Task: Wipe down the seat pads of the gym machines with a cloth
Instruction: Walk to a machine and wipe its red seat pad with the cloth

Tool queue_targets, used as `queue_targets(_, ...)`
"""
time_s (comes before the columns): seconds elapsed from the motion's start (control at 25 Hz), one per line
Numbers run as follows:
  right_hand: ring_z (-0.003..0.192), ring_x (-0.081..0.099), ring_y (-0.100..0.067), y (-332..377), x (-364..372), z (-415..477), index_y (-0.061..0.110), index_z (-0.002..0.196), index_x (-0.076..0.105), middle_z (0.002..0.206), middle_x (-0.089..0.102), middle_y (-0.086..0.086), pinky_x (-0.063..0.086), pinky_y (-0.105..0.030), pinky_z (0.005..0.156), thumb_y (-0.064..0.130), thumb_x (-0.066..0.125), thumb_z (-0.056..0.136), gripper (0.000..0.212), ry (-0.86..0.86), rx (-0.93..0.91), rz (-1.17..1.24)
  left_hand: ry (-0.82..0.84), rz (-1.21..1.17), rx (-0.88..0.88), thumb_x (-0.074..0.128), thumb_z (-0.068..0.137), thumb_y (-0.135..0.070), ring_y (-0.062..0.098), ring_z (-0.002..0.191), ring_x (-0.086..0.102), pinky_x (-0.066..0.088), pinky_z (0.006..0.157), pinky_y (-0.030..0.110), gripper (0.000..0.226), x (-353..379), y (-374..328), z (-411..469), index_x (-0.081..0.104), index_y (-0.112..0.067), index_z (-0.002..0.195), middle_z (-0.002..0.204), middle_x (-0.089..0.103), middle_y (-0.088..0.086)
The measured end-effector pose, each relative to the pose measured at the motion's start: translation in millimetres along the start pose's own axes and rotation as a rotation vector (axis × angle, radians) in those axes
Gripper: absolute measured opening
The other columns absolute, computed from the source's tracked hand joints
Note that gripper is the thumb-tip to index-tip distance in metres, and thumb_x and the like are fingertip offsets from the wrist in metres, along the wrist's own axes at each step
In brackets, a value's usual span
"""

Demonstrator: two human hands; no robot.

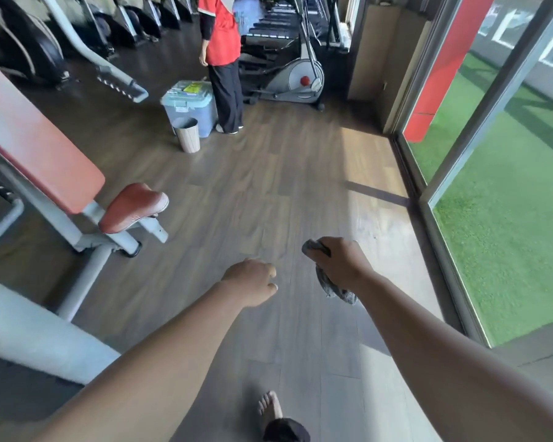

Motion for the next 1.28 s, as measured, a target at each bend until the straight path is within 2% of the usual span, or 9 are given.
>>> queue_targets(0.16, 0.063, 0.056, -0.020, 5.0, 11.0, 136.8, 0.010, 0.073, 0.057, 0.065, 0.062, -0.003, 0.033, -0.026, 0.050, 0.045, 0.060, 0.096, 0.042, 0.055, 0.016, 0.003, 0.004, -0.024, -0.044, 0.050, 0.100, -0.049, 0.025, 0.131, 0.052, 0.046, 0.100, 0.040, 0.049, -51.2, 53.2, 105.6, 0.054, -0.026, 0.143, 0.149, 0.052, 0.001)
queue_targets(0.36, 0.060, 0.056, -0.015, 39.1, 24.2, 281.2, 0.014, 0.069, 0.055, 0.061, 0.061, 0.000, 0.038, -0.026, 0.051, 0.045, 0.062, 0.095, 0.040, 0.119, -0.047, 0.013, -0.029, -0.066, -0.098, 0.049, 0.101, -0.046, 0.024, 0.132, 0.051, 0.046, 0.101, 0.039, 0.048, -109.2, 113.6, 198.3, 0.053, -0.023, 0.143, 0.147, 0.053, 0.000)
queue_targets(0.56, 0.063, 0.056, -0.020, 80.3, 70.6, 439.0, 0.017, 0.067, 0.055, 0.061, 0.058, -0.001, 0.038, -0.026, 0.053, 0.043, 0.065, 0.093, 0.038, 0.252, -0.180, -0.005, -0.101, -0.169, -0.283, 0.053, 0.099, -0.048, 0.022, 0.131, 0.051, 0.045, 0.103, 0.037, 0.046, -146.7, 202.9, 284.8, 0.057, -0.025, 0.139, 0.143, 0.056, -0.001)
queue_targets(0.72, 0.065, 0.055, -0.021, 136.8, 112.1, 542.2, 0.009, 0.079, 0.062, 0.069, 0.062, -0.008, 0.037, -0.024, 0.052, 0.042, 0.064, 0.094, 0.037, 0.401, -0.324, -0.053, -0.197, -0.295, -0.489, 0.057, 0.097, -0.047, 0.023, 0.126, 0.057, 0.046, 0.100, 0.035, 0.043, -174.9, 277.5, 319.7, 0.061, -0.027, 0.135, 0.139, 0.061, -0.002)
queue_targets(0.88, 0.062, 0.052, -0.016, 214.7, 170.7, 615.7, 0.012, 0.078, 0.064, 0.059, 0.055, 0.005, 0.036, -0.025, 0.052, 0.042, 0.066, 0.093, 0.034, 0.548, -0.486, -0.102, -0.244, -0.397, -0.693, 0.056, 0.097, -0.047, 0.023, 0.123, 0.058, 0.049, 0.097, 0.037, 0.041, -184.7, 360.3, 328.6, 0.060, -0.028, 0.133, 0.135, 0.062, -0.003)
queue_targets(1.08, 0.070, 0.061, -0.022, 309.1, 272.0, 673.0, 0.015, 0.078, 0.067, 0.068, 0.064, -0.002, 0.045, -0.031, 0.061, 0.049, 0.063, 0.093, 0.038, 0.656, -0.651, -0.124, -0.321, -0.441, -0.851, 0.057, 0.096, -0.044, 0.027, 0.115, 0.060, 0.050, 0.087, 0.037, 0.036, -187.7, 473.6, 331.2, 0.064, -0.025, 0.126, 0.129, 0.063, 0.001)
queue_targets(1.16, 0.073, 0.062, -0.026, 340.9, 322.6, 693.8, 0.013, 0.076, 0.064, 0.069, 0.066, -0.005, 0.047, -0.034, 0.066, 0.051, 0.061, 0.094, 0.042, 0.700, -0.696, -0.153, -0.331, -0.458, -0.904, 0.058, 0.095, -0.042, 0.028, 0.114, 0.061, 0.053, 0.088, 0.039, 0.036, -182.4, 524.0, 334.1, 0.065, -0.024, 0.125, 0.126, 0.066, 0.002)
queue_targets(1.28, 0.073, 0.059, -0.028, 378.2, 386.3, 723.5, 0.013, 0.070, 0.058, 0.067, 0.062, -0.004, 0.044, -0.036, 0.063, 0.049, 0.058, 0.095, 0.044, 0.752, -0.710, -0.207, -0.300, -0.500, -0.950, 0.056, 0.094, -0.041, 0.030, 0.113, 0.061, 0.055, 0.088, 0.043, 0.034, -170.0, 586.7, 338.1, 0.065, -0.022, 0.120, 0.121, 0.067, 0.003)
Point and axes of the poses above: each hand's wrist, its own z-axis towards the middle knuckle, its own x-axis out of the palm, y = z × x, the point moved 8 cm from there along z, towards the middle knuckle
